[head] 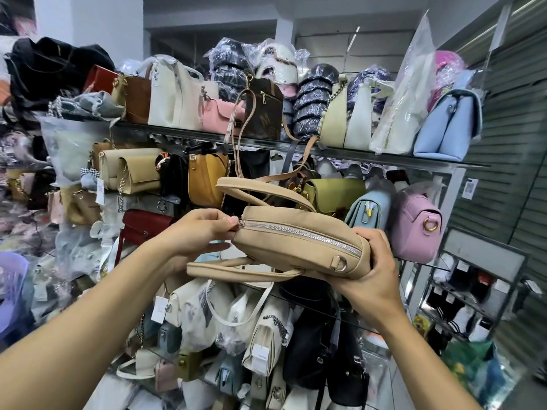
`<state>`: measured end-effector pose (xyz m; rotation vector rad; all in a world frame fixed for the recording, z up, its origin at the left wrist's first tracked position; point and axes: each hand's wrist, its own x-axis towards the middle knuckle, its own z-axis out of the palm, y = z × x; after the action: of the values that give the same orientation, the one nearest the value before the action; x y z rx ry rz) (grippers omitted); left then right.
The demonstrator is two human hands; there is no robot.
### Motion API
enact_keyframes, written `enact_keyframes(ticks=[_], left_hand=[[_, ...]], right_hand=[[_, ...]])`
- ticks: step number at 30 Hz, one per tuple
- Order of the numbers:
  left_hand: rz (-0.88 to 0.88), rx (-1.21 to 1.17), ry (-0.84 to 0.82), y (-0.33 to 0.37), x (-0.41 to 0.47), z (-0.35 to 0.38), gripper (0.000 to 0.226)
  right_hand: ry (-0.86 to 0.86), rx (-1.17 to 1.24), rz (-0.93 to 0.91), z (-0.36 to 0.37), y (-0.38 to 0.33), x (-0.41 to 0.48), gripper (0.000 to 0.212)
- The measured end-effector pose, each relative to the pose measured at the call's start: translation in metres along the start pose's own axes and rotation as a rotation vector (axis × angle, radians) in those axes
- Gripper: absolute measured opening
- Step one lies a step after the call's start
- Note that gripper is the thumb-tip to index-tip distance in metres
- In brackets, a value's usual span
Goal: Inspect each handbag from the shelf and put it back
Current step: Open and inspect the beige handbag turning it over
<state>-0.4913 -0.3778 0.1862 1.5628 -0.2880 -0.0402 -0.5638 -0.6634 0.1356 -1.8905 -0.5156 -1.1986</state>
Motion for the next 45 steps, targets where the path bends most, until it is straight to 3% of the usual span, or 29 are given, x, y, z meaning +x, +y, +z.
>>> enact_keyframes(ticks=[6, 14, 18, 23, 30, 34, 38, 40, 45], left_hand=[[-0.024, -0.128, 0.06, -0.005, 0.006, -0.002, 0.023], [-0.05, -0.159, -0.023, -0.006, 0.001, -0.004, 0.014], [-0.05, -0.137, -0.012, -0.005, 0.0, -0.003, 0.036], [0.029, -0.138, 0.012, -0.004, 0.001, 0.003, 0.021], [0.112, -0.245, 0.055, -0.002, 0.0, 0.01, 0.017], [0.122, -0.281, 0.057, -0.003, -0.007, 0.016, 0.035], [0.222, -0.213, 0.112, -0.001, -0.011, 0.024, 0.049], [0.237, -0.222, 0.077, 0.002, -0.014, 0.027, 0.053], [0.227, -0.278, -0.005, 0.005, -0.02, 0.029, 0.077]], right_hand=[[0.006, 0.162, 0.13, -0.004, -0.003, -0.001, 0.072], [0.052, 0.35, 0.299, -0.009, -0.007, 0.0, 0.075], [0.062, 0.416, 0.373, -0.008, -0.001, 0.002, 0.085], [0.056, 0.556, 0.439, -0.004, 0.0, 0.007, 0.086], [0.014, 0.758, 0.573, 0.004, -0.007, 0.011, 0.059], [0.016, 0.859, 0.693, 0.013, -0.006, 0.009, 0.052], [-0.075, 0.874, 0.821, 0.022, -0.009, 0.007, 0.08], [-0.08, 0.844, 0.834, 0.024, -0.012, 0.007, 0.083], [0.011, 0.881, 0.749, 0.025, -0.013, 0.012, 0.043]])
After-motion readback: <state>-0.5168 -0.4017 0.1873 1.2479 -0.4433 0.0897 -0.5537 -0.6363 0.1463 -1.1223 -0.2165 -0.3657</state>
